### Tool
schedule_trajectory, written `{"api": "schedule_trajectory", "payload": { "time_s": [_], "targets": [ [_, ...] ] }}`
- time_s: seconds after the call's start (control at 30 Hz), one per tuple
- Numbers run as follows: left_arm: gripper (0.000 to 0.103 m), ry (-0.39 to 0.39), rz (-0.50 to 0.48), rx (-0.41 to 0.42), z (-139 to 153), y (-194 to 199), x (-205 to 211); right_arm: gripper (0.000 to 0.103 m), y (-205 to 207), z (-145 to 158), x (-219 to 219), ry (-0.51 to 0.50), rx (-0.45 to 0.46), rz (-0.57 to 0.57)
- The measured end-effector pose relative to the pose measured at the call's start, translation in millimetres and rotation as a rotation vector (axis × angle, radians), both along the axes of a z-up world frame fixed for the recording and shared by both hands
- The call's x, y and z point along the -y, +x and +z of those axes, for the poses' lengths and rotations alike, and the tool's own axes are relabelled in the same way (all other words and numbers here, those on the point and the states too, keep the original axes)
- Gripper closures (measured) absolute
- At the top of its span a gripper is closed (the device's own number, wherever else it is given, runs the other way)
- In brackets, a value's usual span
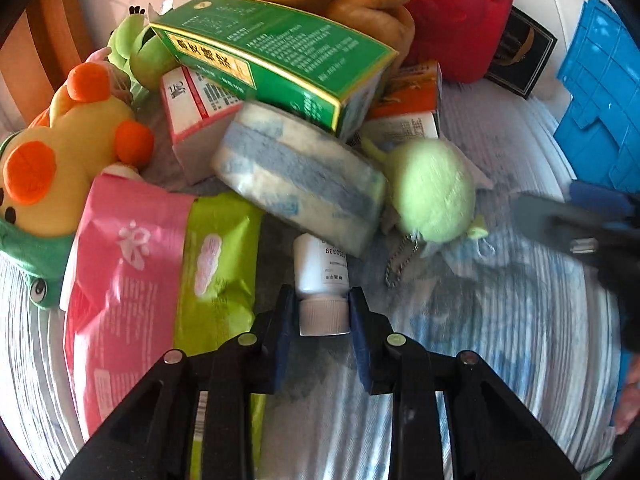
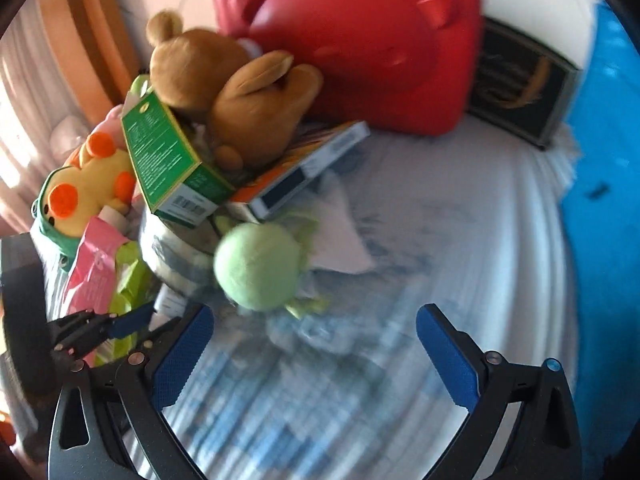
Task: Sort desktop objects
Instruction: 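Grasp the white pill bottle with the left tool while the right tool grasps the green plush ball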
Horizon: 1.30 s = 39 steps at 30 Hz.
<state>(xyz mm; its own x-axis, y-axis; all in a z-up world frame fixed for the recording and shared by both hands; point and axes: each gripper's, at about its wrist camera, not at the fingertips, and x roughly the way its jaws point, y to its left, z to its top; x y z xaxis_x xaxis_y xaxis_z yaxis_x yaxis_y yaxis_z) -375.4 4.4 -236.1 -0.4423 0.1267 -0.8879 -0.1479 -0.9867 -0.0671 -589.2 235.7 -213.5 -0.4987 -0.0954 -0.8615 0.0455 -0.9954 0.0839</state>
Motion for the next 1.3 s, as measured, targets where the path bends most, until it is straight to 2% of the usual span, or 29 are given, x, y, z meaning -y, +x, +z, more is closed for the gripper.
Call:
{"api": "schedule_trajectory", "payload": {
  "time_s": [0.13, 0.17, 0.2, 0.27, 0.43, 0.47, 0.57, 0.67, 0.77, 0.83, 0.9, 1.0, 1.17, 1.2, 1.23, 1.3],
  "targets": [
    [0.077, 0.000, 0.002, -0.006, 1.2, -4.3, 3.9, 0.015, -28.2, -23.9, 19.5, -0.016, 0.050, 0.054],
    [0.077, 0.001, 0.001, -0.007, 1.7, -4.2, 3.9, 0.021, -34.1, -30.4, 22.8, -0.024, 0.064, 0.065],
    [0.077, 0.000, 0.000, -0.007, 2.2, -4.7, 3.8, 0.035, -38.4, -35.8, 25.5, -0.027, 0.076, 0.075],
    [0.077, -0.007, -0.002, -0.010, 4.5, -3.7, 3.7, 0.041, -42.4, -41.8, 28.1, -0.067, 0.098, 0.094],
    [0.077, 0.008, -0.002, -0.030, 18.5, 3.4, 5.7, 0.046, -19.5, -21.7, 23.3, -0.081, 0.063, 0.087],
    [0.077, 0.017, -0.005, -0.043, 24.5, 8.8, 5.0, 0.050, -11.5, -15.2, 20.9, -0.085, 0.049, 0.083],
    [0.077, 0.012, -0.025, -0.091, 38.1, 23.6, 2.4, 0.055, 15.7, 7.1, 15.3, -0.057, -0.004, 0.071],
    [0.077, 0.006, -0.043, -0.151, 58.3, 39.4, -0.9, 0.085, 40.3, 26.3, 10.9, -0.048, -0.038, 0.064],
    [0.077, 0.006, -0.050, -0.204, 75.3, 51.2, -4.3, 0.083, 64.9, 43.2, 8.4, -0.043, -0.068, 0.043],
    [0.077, 0.009, -0.050, -0.214, 78.9, 59.6, 1.2, 0.073, 72.5, 43.8, 5.0, -0.025, -0.070, 0.027],
    [0.077, 0.010, -0.045, -0.211, 76.5, 64.8, 4.4, 0.041, 81.8, 38.7, -2.1, -0.020, -0.050, 0.008],
    [0.077, 0.009, -0.036, -0.185, 69.4, 73.3, 5.1, 0.019, 84.9, 20.5, -0.5, -0.011, -0.009, -0.010],
    [0.077, -0.014, -0.001, -0.150, 57.6, 73.4, 9.8, 0.018, 62.1, -21.8, 5.9, 0.007, 0.054, -0.020],
    [0.077, -0.021, 0.002, -0.146, 55.6, 71.8, 10.7, 0.025, 55.6, -31.0, 6.8, 0.000, 0.077, -0.019],
    [0.077, -0.030, 0.005, -0.143, 54.6, 71.1, 11.6, 0.039, 48.5, -41.3, 8.6, -0.012, 0.104, -0.014],
    [0.077, -0.033, 0.011, -0.146, 56.2, 73.2, 13.5, 0.042, 45.8, -43.7, 11.7, -0.006, 0.112, -0.013]
  ]
}}
